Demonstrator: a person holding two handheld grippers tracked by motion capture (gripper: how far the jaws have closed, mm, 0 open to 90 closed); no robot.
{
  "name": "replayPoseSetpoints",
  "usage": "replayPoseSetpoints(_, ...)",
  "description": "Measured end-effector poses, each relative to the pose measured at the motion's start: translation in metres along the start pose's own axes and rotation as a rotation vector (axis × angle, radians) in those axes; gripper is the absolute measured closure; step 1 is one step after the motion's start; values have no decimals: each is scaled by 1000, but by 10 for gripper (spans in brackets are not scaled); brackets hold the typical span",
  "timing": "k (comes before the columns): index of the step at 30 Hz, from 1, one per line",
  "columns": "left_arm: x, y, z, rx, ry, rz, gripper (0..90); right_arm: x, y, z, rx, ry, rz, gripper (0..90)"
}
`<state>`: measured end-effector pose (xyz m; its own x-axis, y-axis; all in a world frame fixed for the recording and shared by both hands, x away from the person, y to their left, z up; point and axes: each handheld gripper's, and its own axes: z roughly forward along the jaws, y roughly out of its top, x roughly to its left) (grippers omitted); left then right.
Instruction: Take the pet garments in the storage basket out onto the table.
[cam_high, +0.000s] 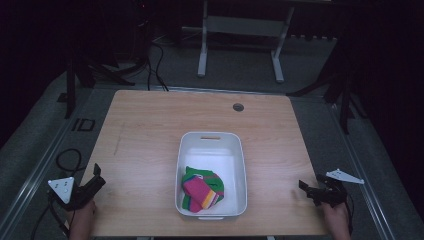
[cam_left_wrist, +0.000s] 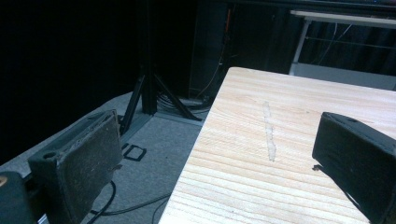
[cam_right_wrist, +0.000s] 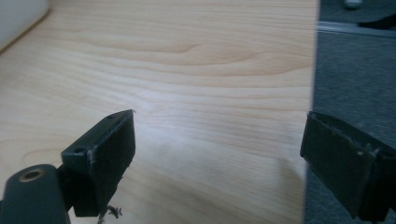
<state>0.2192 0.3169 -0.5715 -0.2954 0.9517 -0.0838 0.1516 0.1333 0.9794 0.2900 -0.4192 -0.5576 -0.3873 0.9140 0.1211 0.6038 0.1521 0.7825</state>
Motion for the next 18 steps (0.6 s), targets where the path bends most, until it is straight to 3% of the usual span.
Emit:
replayPoseSetpoints(6,0,0,0,0,-1,-1,19,5,6,-2,46,98,-59,103)
replayPoseSetpoints(15,-2,0,0,1,-3,13,19,17,20,1,107,197,-130,102)
replayPoseSetpoints(16,-1,0,0,3,-2,10,19,21,24,3,126,244,-150,102)
replayPoseSetpoints(18,-1,0,0,2,-1,8,19,25,27,4,133,265,-163,103)
